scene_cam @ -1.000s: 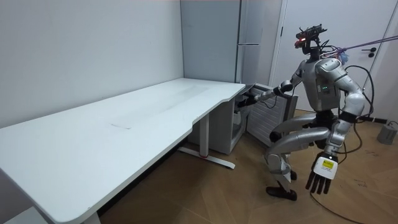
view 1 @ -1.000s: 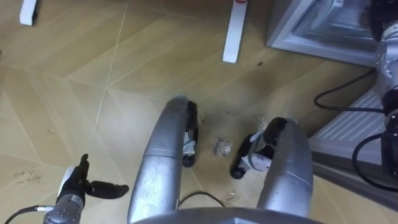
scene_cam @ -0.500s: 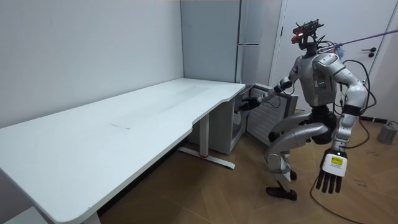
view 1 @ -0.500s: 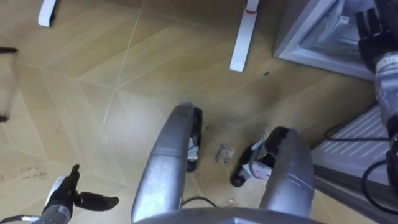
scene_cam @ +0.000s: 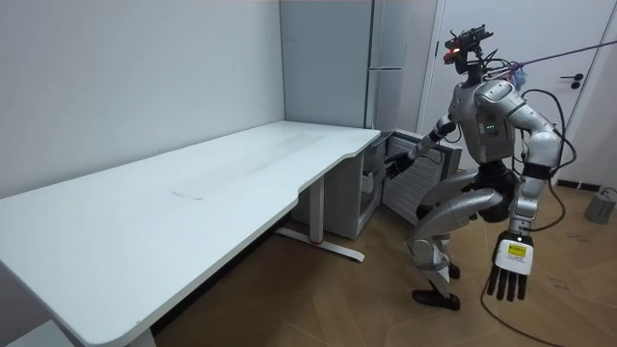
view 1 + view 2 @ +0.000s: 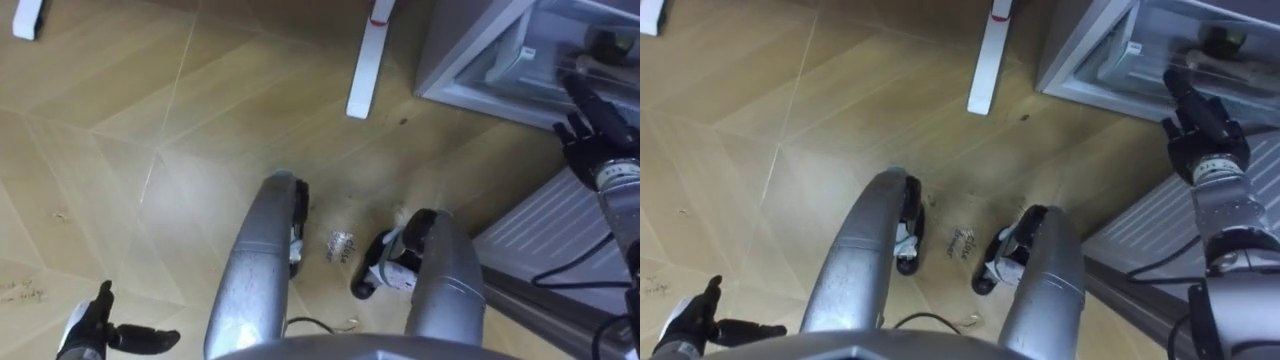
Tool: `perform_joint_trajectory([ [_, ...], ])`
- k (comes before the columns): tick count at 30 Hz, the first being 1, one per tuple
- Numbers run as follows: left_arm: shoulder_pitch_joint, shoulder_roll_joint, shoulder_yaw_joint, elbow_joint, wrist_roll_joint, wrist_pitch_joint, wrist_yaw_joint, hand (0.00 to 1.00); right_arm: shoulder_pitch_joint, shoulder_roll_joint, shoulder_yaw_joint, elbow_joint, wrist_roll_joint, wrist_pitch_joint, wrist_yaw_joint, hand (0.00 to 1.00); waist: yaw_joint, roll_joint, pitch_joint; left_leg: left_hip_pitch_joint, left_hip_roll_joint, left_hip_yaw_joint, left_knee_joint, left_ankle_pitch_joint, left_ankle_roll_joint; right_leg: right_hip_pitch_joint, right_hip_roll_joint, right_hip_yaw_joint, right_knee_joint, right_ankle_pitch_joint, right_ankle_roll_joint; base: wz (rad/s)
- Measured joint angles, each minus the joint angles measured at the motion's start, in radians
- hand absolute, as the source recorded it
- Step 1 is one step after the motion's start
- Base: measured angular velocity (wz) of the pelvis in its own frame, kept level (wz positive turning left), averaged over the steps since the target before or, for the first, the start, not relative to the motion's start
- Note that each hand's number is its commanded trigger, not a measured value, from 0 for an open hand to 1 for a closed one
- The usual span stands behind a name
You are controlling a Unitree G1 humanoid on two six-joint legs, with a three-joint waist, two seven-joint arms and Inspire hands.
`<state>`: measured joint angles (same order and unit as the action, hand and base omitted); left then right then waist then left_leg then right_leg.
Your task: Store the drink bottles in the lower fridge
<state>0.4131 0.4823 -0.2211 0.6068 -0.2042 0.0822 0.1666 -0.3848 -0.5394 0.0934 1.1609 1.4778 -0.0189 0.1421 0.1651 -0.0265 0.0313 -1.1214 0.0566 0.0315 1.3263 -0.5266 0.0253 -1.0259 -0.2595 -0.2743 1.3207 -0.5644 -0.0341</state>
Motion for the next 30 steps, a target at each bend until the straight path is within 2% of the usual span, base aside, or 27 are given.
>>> perform_joint_trajectory([
  [8,-0.001,-0.021,-0.002,0.010,-0.021,0.006,0.027,0.00,0.019,0.002,0.001,-0.033,0.007,-0.001,-0.081,0.00,-0.001,0.001,-0.0007,0.023,-0.001,0.025,-0.046,0.009,-0.001,0.000,0.000,0.022,-0.027,0.008,0.000,-0.01],
  [11,-0.002,-0.033,-0.003,-0.001,-0.026,0.005,0.027,0.00,0.013,0.004,0.001,-0.036,0.021,-0.001,-0.086,0.00,-0.008,0.000,0.0000,0.022,0.001,0.026,-0.051,0.008,-0.001,-0.001,0.000,0.022,-0.030,0.006,-0.001,0.00],
  [14,-0.003,-0.032,-0.004,-0.012,-0.032,0.003,0.028,0.00,0.002,0.004,0.001,-0.036,0.073,-0.001,-0.083,0.00,-0.018,-0.005,0.0024,0.015,0.001,0.028,-0.055,0.008,-0.001,-0.009,-0.001,0.024,-0.031,0.006,-0.001,0.00],
  [16,-0.004,-0.023,-0.023,-0.012,-0.043,-0.001,0.041,0.00,-0.032,0.004,0.003,-0.036,0.123,-0.001,-0.082,0.00,-0.021,-0.022,0.0111,-0.002,0.000,0.046,-0.053,0.009,-0.001,-0.045,-0.003,0.046,-0.016,0.006,-0.002,-0.09],
  [17,-0.004,-0.023,-0.025,-0.012,-0.043,-0.001,0.041,0.00,-0.042,0.004,0.002,-0.036,0.130,-0.001,-0.082,0.00,-0.023,-0.024,0.0123,-0.008,0.000,0.050,-0.050,0.009,-0.001,-0.055,-0.004,0.050,-0.012,0.006,-0.002,-0.09],
  [22,-0.024,-0.022,-0.027,-0.021,-0.043,0.000,0.049,0.00,-0.140,0.005,-0.001,-0.035,0.176,-0.002,-0.104,0.00,-0.037,-0.027,0.0141,-0.058,0.000,0.055,-0.041,0.011,0.004,-0.107,-0.011,0.053,-0.001,0.008,-0.004,0.00],
  [25,-0.025,-0.022,-0.033,-0.047,-0.057,-0.002,0.059,0.00,-0.171,0.005,-0.007,-0.035,0.193,0.001,-0.109,0.00,-0.053,-0.027,0.0143,-0.070,0.001,0.062,-0.041,0.013,0.007,-0.121,-0.020,0.052,0.000,0.012,-0.009,-0.02],
  [30,-0.048,-0.023,-0.027,-0.060,-0.048,-0.010,0.061,0.00,-0.216,-0.002,-0.008,-0.036,0.206,0.009,-0.128,0.00,-0.057,-0.027,0.0141,-0.082,0.001,0.075,-0.048,0.018,0.015,-0.143,-0.033,0.060,0.000,0.019,-0.014,-0.03],
])
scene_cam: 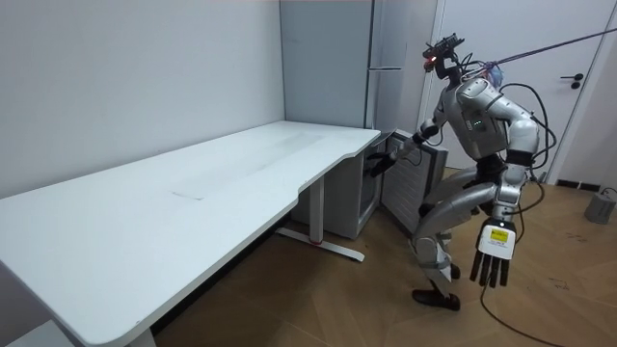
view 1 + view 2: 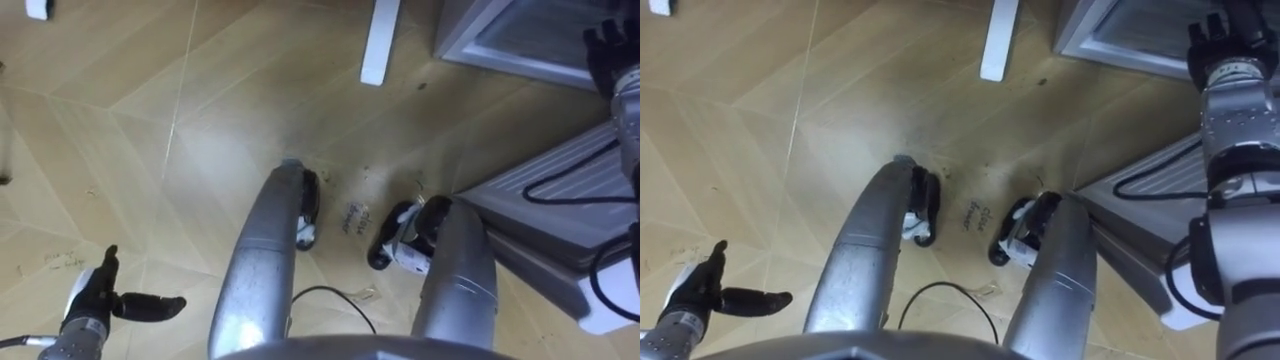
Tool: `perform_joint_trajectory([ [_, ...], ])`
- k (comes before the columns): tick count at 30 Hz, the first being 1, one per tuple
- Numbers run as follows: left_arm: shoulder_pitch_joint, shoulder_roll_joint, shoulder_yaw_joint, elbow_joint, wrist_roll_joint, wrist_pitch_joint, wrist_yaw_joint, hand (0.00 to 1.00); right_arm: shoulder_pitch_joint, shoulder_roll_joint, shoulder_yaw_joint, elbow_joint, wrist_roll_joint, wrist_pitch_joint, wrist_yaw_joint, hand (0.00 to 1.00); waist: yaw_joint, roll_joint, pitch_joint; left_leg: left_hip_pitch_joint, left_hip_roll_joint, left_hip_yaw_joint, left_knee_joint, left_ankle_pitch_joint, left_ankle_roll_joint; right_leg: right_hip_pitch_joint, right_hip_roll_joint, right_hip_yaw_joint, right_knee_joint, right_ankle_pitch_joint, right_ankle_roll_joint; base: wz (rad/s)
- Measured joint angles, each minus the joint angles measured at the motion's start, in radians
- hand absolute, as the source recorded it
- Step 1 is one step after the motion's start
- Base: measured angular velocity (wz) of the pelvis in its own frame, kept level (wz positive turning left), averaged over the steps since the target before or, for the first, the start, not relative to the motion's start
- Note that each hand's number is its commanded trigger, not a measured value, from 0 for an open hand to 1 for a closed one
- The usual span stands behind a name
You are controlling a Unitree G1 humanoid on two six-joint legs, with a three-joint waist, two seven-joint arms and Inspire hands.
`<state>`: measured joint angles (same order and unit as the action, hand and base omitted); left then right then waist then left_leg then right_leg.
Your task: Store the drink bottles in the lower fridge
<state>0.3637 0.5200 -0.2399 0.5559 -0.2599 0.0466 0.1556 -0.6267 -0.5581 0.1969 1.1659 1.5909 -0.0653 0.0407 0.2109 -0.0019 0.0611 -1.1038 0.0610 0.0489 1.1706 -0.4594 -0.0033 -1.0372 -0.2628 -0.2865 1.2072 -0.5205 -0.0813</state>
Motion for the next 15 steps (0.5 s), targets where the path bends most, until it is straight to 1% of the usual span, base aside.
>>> perform_joint_trajectory([
  [2,-0.001,0.002,0.000,0.026,-0.013,-0.001,-0.025,0.00,0.031,-0.002,0.065,0.009,-0.064,0.030,0.064,0.00,0.010,-0.003,0.0007,0.056,0.000,0.002,-0.034,0.001,-0.003,0.053,0.005,-0.003,-0.033,0.003,0.004,-0.02],
  [4,-0.013,0.004,0.000,0.053,-0.022,-0.003,-0.038,0.00,0.052,-0.004,0.098,0.009,-0.112,0.050,0.110,0.00,0.011,-0.010,0.0012,0.092,-0.003,0.002,-0.062,0.006,-0.006,0.088,0.006,-0.006,-0.058,0.006,0.007,0.05],
  [6,-0.027,0.004,0.002,0.082,-0.024,-0.008,-0.042,0.00,0.067,-0.004,0.130,0.008,-0.162,0.066,0.153,0.00,0.012,-0.016,0.0023,0.128,0.000,0.001,-0.085,0.009,-0.008,0.128,0.012,-0.015,-0.085,0.009,0.010,0.02],
  [7,-0.032,0.004,0.003,0.099,-0.025,-0.016,-0.044,0.00,0.078,-0.003,0.139,-0.001,-0.202,0.081,0.184,0.00,0.010,-0.024,0.0009,0.153,0.002,-0.002,-0.106,0.012,-0.012,0.155,0.022,-0.017,-0.112,0.016,0.014,0.00],
  [8,-0.034,0.004,0.003,0.106,-0.024,-0.020,-0.045,0.00,0.085,-0.004,0.143,-0.007,-0.223,0.084,0.200,0.00,0.010,-0.028,0.0004,0.168,0.001,-0.003,-0.118,0.014,-0.013,0.170,0.024,-0.021,-0.126,0.019,0.014,0.00],
  [9,-0.044,0.004,0.002,0.128,-0.024,-0.024,-0.052,0.00,0.105,-0.004,0.152,-0.027,-0.274,0.085,0.222,0.00,0.007,-0.037,-0.0007,0.201,0.001,-0.007,-0.144,0.019,-0.012,0.206,0.033,-0.024,-0.156,0.025,0.021,0.00],
  [10,-0.051,0.004,0.003,0.141,-0.022,-0.024,-0.054,0.00,0.132,-0.003,0.155,-0.054,-0.320,0.088,0.241,0.00,0.004,-0.045,-0.0045,0.234,0.007,-0.009,-0.167,0.020,-0.013,0.242,0.045,-0.028,-0.190,0.034,0.026,-0.09],
  [11,-0.062,0.003,0.003,0.162,-0.021,-0.026,-0.056,0.00,0.161,-0.003,0.155,-0.086,-0.348,0.088,0.256,0.00,0.006,-0.048,-0.0064,0.268,0.017,-0.008,-0.190,0.021,-0.013,0.282,0.064,-0.031,-0.229,0.047,0.032,-0.14],
  [12,-0.071,0.001,0.003,0.178,-0.020,-0.029,-0.057,0.00,0.175,-0.002,0.154,-0.102,-0.367,0.087,0.264,0.00,0.005,-0.049,-0.0065,0.289,0.020,-0.008,-0.204,0.023,-0.013,0.304,0.073,-0.033,-0.251,0.054,0.035,-0.12],
  [13,-0.093,-0.007,0.004,0.217,-0.017,-0.032,-0.058,0.00,0.208,0.001,0.151,-0.130,-0.417,0.085,0.278,0.00,-0.004,-0.052,-0.0085,0.332,0.020,-0.008,-0.235,0.028,-0.011,0.351,0.081,-0.040,-0.289,0.066,0.042,0.00],
  [14,-0.103,-0.013,0.014,0.238,-0.009,-0.033,-0.054,0.00,0.244,0.004,0.148,-0.158,-0.485,0.084,0.288,0.00,-0.020,-0.059,-0.0144,0.373,0.014,-0.004,-0.267,0.033,-0.006,0.392,0.084,-0.040,-0.322,0.074,0.053,0.04],
  [15,-0.106,-0.017,0.019,0.247,-0.008,-0.036,-0.052,0.00,0.264,0.006,0.143,-0.174,-0.516,0.084,0.294,0.00,-0.024,-0.064,-0.0180,0.393,0.013,0.001,-0.284,0.035,-0.004,0.410,0.086,-0.039,-0.339,0.079,0.058,-0.04],
])
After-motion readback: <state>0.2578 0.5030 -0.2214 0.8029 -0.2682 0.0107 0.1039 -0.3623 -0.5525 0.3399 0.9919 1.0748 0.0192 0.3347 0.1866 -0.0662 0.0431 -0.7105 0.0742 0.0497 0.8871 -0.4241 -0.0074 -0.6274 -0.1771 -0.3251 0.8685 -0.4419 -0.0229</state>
